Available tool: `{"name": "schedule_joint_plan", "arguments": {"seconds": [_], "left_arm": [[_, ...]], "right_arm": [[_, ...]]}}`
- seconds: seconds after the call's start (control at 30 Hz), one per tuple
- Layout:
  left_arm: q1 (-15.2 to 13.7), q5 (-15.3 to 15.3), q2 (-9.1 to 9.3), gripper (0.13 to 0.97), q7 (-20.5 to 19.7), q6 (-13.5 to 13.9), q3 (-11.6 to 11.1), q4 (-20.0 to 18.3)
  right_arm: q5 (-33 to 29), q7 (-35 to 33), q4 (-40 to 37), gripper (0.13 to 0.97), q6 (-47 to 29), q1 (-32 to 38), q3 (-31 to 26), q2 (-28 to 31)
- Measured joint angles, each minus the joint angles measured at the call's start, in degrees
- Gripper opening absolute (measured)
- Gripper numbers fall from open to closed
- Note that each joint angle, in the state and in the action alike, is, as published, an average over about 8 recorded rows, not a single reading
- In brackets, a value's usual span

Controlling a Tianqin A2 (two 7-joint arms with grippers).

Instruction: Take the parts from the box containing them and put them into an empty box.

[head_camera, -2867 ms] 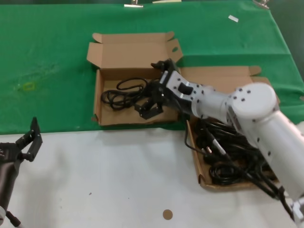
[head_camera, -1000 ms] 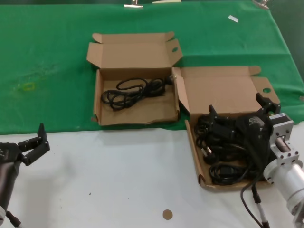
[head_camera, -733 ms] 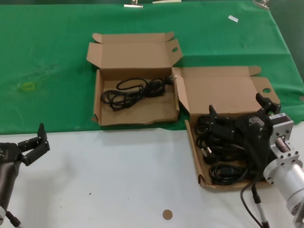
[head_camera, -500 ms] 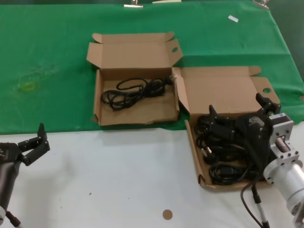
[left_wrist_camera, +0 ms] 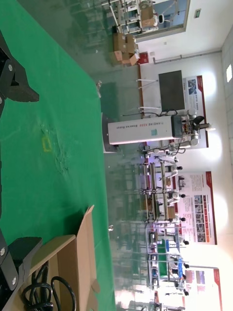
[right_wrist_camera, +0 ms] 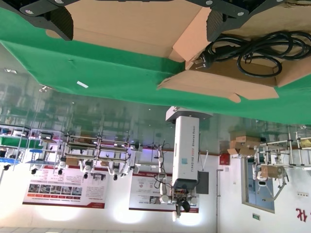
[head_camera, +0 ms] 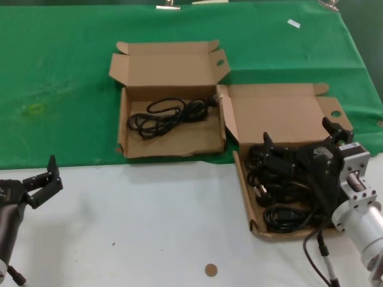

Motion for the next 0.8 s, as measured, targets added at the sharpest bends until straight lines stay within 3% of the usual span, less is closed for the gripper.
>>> {"name": "schedule_joint_plan", "arguments": {"seconds": [0.8], "left_arm": [[0.00,0.00,0.00,0.966,0.00,0.00,0.00,0.00]], "right_arm": [[0.00,0.00,0.00,0.966,0.00,0.00,0.00,0.00]]}}
